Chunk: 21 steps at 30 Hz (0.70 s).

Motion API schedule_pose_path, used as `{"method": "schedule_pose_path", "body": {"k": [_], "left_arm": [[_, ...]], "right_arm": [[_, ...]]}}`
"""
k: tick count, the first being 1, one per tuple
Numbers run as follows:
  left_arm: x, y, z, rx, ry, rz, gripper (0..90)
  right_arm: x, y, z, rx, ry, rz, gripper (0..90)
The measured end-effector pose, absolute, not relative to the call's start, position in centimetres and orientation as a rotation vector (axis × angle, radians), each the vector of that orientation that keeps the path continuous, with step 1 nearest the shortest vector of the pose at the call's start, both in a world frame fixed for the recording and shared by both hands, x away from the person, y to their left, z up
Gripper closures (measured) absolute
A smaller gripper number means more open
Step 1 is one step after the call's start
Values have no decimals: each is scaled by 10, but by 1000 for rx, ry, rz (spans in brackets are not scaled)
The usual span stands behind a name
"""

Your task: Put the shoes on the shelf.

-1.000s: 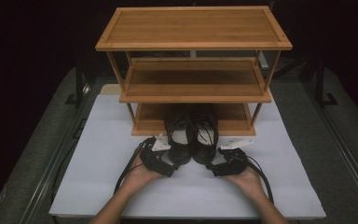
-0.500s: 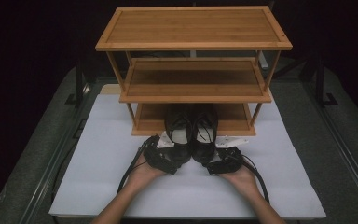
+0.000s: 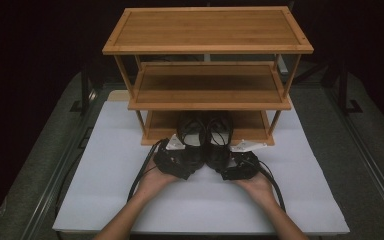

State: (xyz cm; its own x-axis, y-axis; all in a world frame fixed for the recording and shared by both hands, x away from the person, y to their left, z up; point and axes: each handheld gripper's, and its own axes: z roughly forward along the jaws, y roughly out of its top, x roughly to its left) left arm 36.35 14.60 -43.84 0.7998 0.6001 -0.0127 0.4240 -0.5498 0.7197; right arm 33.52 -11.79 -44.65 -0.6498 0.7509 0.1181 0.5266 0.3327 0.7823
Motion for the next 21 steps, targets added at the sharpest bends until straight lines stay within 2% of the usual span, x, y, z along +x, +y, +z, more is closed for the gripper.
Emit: {"method": "schedule_pose_path", "body": {"k": [4,21], "left_arm": [[370,149,-435,2178,771,280,16],[394,147,-425,2150,802,270,16]], "right_arm": [[342,-118,-443,1166,2313,1252,156],[367,-116,-433,1181,2298,1232,142]]}}
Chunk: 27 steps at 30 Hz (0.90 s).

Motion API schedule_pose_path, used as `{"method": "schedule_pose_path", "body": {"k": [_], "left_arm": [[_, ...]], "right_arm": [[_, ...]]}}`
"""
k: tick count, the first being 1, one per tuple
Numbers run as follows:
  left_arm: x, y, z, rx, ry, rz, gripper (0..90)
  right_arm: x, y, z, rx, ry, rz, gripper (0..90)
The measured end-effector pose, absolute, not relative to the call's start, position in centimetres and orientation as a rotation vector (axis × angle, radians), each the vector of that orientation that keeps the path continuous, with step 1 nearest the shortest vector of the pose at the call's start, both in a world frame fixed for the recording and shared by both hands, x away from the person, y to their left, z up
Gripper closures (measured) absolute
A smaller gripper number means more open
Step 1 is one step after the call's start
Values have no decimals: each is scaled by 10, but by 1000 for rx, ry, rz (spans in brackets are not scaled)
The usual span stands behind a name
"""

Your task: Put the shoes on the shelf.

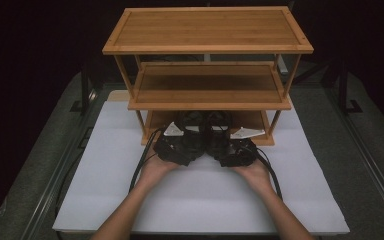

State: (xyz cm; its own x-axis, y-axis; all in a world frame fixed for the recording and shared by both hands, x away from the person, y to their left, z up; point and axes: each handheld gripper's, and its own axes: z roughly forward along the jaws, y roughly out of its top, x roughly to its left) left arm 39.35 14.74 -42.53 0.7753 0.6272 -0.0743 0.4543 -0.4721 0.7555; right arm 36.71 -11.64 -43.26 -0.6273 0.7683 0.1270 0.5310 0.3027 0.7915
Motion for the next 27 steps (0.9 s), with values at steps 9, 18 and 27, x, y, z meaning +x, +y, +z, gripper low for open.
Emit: {"method": "schedule_pose_path", "body": {"k": [9,18,27], "left_arm": [[410,144,-426,2138,816,298,16],[429,144,-432,2118,836,295,16],[446,143,-438,2151,834,327,15]], "right_arm": [[384,-114,-432,1207,2279,1207,140],[401,-111,-433,1203,2255,1179,139],[416,-105,-439,1220,2236,1137,139]]}}
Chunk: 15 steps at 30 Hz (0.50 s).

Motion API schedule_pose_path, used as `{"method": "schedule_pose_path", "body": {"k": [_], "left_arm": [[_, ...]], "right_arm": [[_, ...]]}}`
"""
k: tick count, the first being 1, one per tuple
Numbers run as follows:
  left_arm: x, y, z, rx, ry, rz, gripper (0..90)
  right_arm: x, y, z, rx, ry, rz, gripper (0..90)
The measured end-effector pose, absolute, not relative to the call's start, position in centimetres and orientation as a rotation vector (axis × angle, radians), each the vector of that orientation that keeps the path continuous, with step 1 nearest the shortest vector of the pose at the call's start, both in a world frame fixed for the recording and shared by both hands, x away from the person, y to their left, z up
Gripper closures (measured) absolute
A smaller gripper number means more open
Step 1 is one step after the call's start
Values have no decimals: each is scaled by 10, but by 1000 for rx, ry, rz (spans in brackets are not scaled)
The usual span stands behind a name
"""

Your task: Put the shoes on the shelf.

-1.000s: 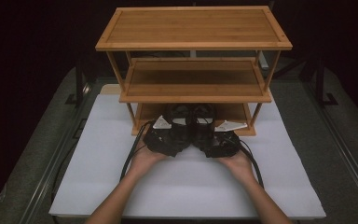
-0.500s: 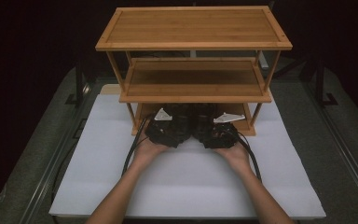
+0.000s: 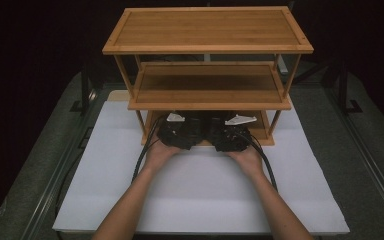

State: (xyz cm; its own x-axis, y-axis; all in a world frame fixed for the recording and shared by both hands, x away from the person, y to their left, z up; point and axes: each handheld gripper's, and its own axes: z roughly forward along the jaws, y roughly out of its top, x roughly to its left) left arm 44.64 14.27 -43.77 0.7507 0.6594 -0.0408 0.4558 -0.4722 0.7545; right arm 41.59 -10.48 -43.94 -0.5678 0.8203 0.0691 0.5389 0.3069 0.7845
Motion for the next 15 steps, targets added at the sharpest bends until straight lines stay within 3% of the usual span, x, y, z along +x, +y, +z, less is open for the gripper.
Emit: {"method": "schedule_pose_path", "body": {"k": [15], "left_arm": [[457,144,-447,2153,845,298,12]], "right_arm": [[424,-102,-451,1240,2247,1096,140]]}}
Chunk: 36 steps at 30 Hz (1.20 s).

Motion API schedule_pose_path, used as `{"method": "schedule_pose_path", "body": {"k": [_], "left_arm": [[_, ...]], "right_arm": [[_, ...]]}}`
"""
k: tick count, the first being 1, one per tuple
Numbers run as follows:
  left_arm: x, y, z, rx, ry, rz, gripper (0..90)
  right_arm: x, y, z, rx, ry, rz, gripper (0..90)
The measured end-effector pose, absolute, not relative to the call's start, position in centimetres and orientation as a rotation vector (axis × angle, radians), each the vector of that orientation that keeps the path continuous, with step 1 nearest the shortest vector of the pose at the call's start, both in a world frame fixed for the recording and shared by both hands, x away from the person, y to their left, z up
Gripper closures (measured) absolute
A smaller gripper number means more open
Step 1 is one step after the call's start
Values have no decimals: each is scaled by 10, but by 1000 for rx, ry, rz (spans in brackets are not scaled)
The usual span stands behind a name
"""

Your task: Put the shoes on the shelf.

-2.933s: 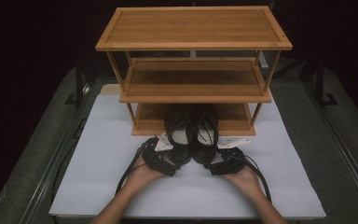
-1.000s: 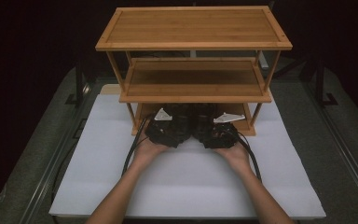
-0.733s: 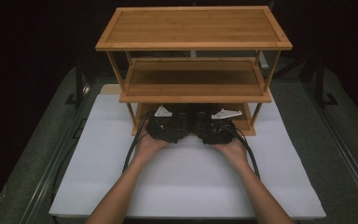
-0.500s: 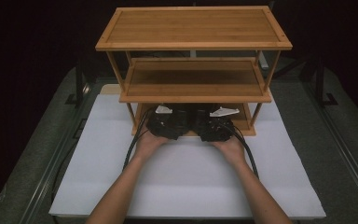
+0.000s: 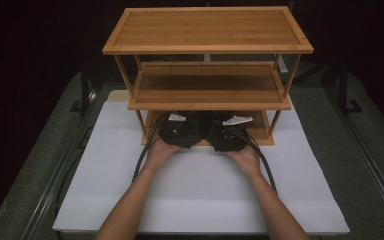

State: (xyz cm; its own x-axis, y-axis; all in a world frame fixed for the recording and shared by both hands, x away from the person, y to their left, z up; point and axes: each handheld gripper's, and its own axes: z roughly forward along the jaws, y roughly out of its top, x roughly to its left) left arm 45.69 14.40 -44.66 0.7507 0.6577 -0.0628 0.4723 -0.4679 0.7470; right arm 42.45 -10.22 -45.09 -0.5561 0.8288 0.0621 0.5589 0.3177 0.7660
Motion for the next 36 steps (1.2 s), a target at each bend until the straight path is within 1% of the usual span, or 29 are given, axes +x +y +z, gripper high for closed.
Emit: {"method": "schedule_pose_path", "body": {"k": [1,3,6,7,11,12,16,22,31,36], "left_arm": [[457,146,-448,2152,852,272,13],[456,148,-447,2145,855,282,24],[451,152,-440,2114,836,297,46],[450,153,-437,2098,845,301,46],[444,155,-432,2138,835,304,46],[441,156,-432,2130,859,323,46],[431,166,-430,2129,846,311,46],[411,178,-427,2128,825,320,47],[392,187,-422,2142,813,330,49],[378,198,-418,2137,801,357,49]], "right_arm": [[424,-102,-451,1238,2246,1099,140],[423,-103,-450,1221,2249,1093,158],[417,-108,-443,1200,2231,1152,215],[415,-111,-441,1192,2226,1160,216],[408,-118,-435,1179,2225,1171,215],[406,-120,-434,1174,2221,1179,216],[398,-129,-435,1152,2236,1164,215],[381,-144,-434,1154,2235,1176,205],[355,-168,-430,1179,2208,1177,193],[341,-181,-427,1167,2202,1178,193]]}}
